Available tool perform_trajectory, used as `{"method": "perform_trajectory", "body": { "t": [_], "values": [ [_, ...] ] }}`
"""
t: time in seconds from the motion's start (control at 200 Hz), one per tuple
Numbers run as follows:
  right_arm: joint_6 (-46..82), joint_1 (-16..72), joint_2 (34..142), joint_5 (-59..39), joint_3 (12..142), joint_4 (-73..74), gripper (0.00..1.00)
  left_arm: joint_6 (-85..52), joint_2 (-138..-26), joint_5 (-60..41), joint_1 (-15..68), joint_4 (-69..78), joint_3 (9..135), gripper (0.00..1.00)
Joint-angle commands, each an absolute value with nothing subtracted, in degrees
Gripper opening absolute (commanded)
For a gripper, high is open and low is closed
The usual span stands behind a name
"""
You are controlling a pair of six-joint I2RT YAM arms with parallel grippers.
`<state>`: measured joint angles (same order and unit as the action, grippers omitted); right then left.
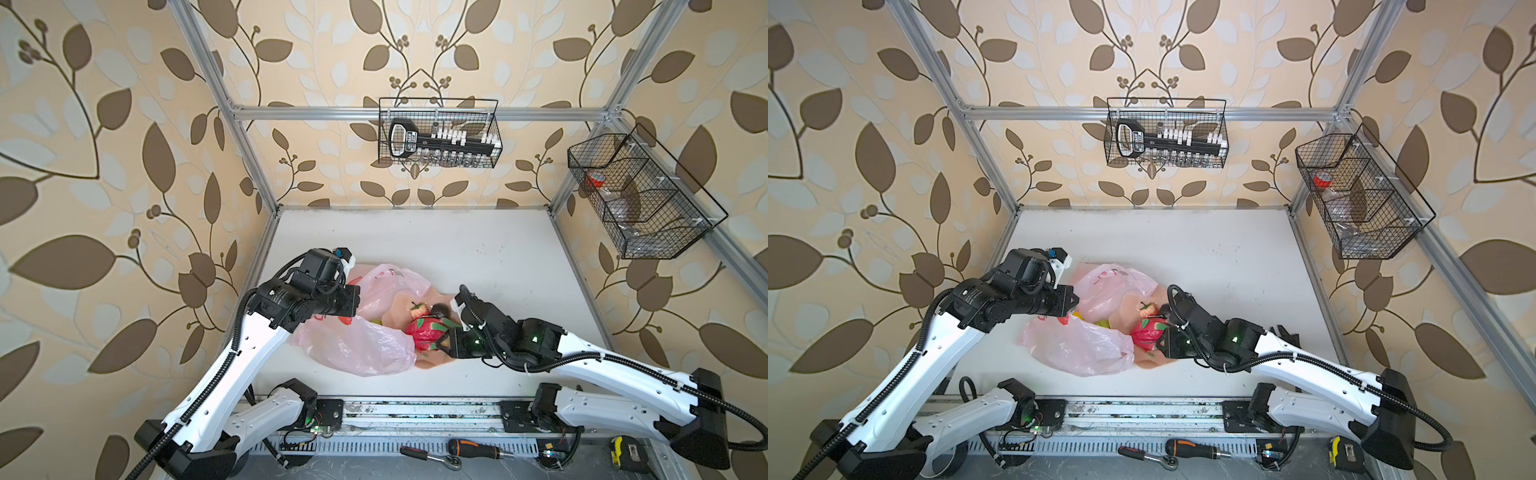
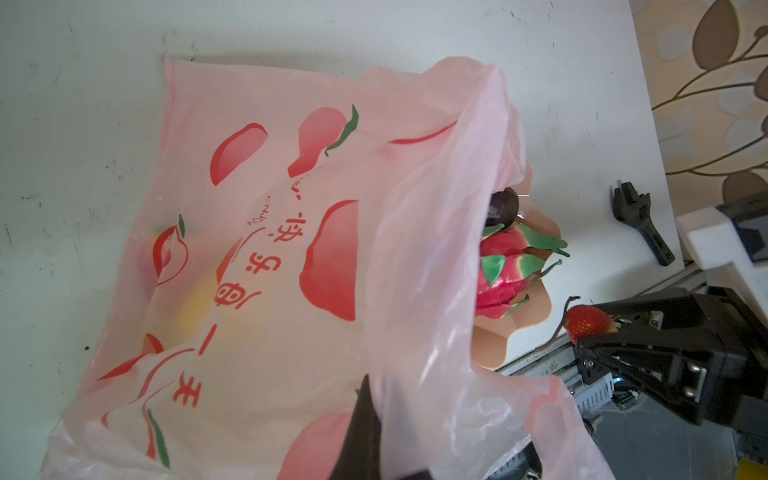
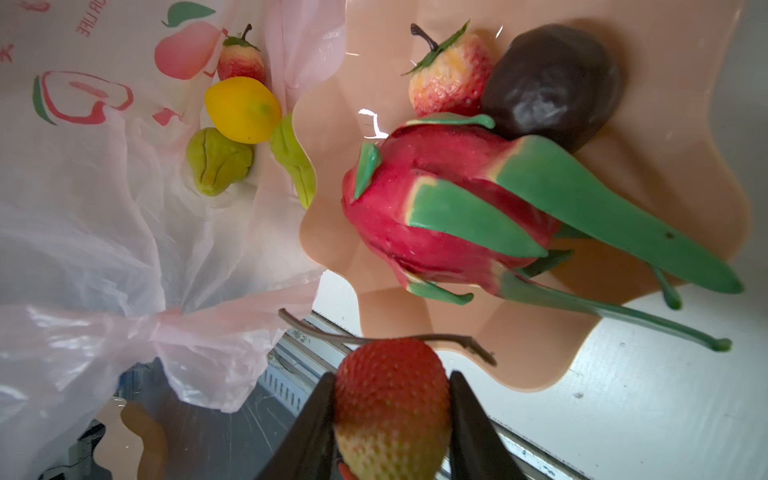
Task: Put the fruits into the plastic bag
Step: 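Grasp the small strawberry beside the dragon fruit with the right gripper, then carry the strawberry with the right gripper into the pink bag opening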
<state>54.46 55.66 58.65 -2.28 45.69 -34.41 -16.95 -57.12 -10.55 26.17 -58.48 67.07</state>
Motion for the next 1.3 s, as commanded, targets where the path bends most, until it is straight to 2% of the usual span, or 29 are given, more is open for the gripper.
{"method": "perform_trajectory", "body": {
  "t": [0.0, 0.175, 0.41, 0.76, 0.95, 1.295],
  "values": [
    [55.6, 53.2, 58.9, -5.7, 46.8, -30.4, 0.27, -16.1, -57.1, -11.9, 25.9, -58.3, 68.1, 0.00],
    [57.7, 49.5, 62.4, -10.7, 47.0, -22.2, 0.27, -16.2, -57.0, -11.9, 25.9, -58.5, 68.2, 0.00],
    [63.1, 48.7, 69.2, -15.5, 46.9, -11.2, 0.27, -16.5, -56.7, -11.8, 25.9, -58.5, 68.2, 0.00],
    [66.3, 48.7, 70.6, -16.2, 45.3, -6.0, 0.27, -16.5, -56.6, -12.1, 25.9, -58.4, 68.3, 0.00],
    [71.4, 48.9, 72.0, -17.0, 42.1, 2.1, 0.27, -16.5, -56.8, -12.4, 25.9, -58.2, 68.5, 0.00],
    [77.9, 52.7, 82.8, -16.8, 45.4, 14.6, 0.26, -16.5, -57.4, -13.2, 25.9, -58.0, 69.4, 0.00]
  ]
}}
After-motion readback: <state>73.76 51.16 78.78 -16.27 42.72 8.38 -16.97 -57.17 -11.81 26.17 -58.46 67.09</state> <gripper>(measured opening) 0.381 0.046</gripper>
